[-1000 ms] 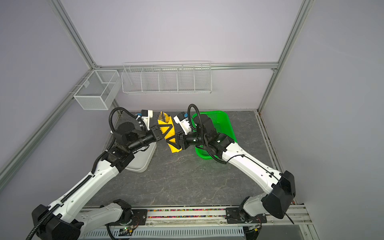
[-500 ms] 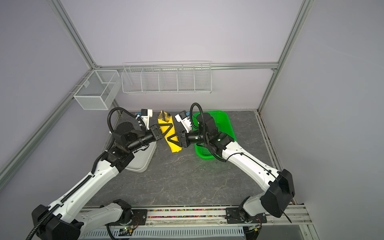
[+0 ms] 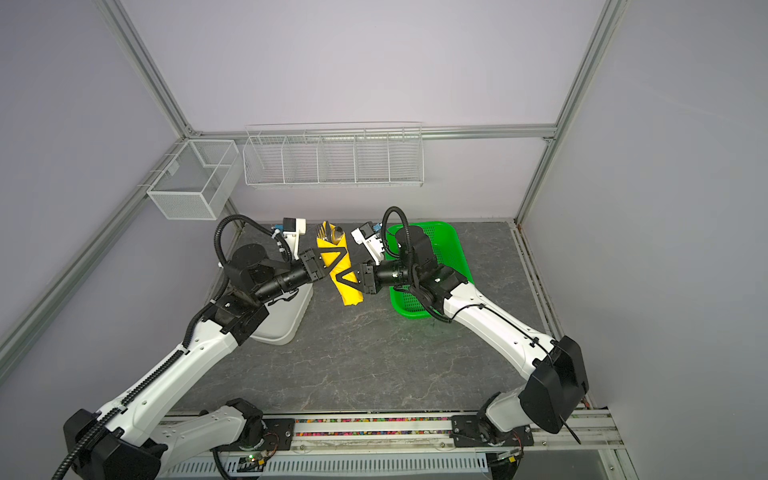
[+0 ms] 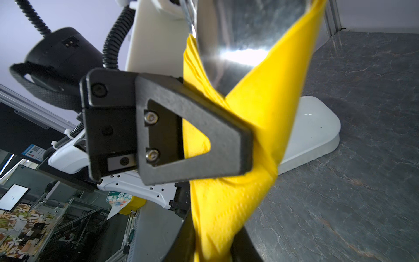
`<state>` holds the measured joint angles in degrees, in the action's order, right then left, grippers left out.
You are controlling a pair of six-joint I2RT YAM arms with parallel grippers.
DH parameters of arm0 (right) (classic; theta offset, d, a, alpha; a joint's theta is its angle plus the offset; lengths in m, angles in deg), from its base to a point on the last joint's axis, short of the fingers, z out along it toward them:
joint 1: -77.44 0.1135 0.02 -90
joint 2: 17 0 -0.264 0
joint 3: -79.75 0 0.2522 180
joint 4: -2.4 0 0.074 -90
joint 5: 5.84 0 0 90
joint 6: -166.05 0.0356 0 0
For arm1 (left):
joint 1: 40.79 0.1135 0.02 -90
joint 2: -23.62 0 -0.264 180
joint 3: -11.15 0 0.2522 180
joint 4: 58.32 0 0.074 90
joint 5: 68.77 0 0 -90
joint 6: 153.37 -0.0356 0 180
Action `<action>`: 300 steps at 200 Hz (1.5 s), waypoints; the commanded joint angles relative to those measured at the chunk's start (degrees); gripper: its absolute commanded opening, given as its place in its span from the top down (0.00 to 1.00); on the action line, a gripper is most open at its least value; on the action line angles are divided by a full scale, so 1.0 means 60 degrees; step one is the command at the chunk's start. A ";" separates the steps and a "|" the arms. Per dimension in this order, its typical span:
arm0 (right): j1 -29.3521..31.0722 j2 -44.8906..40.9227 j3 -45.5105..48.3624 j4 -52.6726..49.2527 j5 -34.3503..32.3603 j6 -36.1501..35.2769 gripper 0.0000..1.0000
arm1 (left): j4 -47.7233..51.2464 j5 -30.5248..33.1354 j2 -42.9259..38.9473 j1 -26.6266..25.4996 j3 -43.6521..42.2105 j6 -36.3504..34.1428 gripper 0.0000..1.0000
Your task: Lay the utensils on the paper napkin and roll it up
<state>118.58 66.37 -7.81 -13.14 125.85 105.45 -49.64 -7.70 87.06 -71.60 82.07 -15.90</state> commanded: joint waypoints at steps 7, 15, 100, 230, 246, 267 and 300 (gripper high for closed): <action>0.0040 -0.0188 0.0203 0.0504 0.0609 0.0017 0.83 | -0.0486 -0.0101 -0.0005 -0.0040 0.0221 0.0023 0.98; 0.0041 -0.0221 0.0215 0.0536 0.0636 0.0020 0.84 | -0.0486 -0.0114 -0.0012 -0.0036 0.0221 0.0004 0.96; -0.0014 -0.0509 0.0485 0.0930 0.0614 0.0104 0.93 | -0.0311 -0.0192 0.0044 -0.0040 0.0222 -0.0144 0.73; -0.0234 -0.0903 0.0990 0.1483 0.0101 0.0460 0.93 | 0.0085 -0.0170 -0.0067 -0.0024 -0.0022 -0.0408 0.36; -0.0265 -0.0932 0.1010 0.1490 0.0062 0.0461 0.93 | 0.0035 -0.0449 -0.0058 -0.0030 -0.0100 -0.0465 0.33; -0.0305 -0.0961 0.1035 0.1534 0.0028 0.0488 0.93 | -0.0042 -0.0876 0.0011 -0.0022 -0.0183 -0.0549 0.33; -0.0350 -0.0962 0.1079 0.1569 -0.0005 0.0517 0.93 | -0.0385 -0.1119 -0.0138 -0.0022 -0.0557 -0.0642 0.34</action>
<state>117.03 62.59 -2.00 -7.22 125.96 107.79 -50.56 -11.77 86.89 -71.62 80.24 -18.20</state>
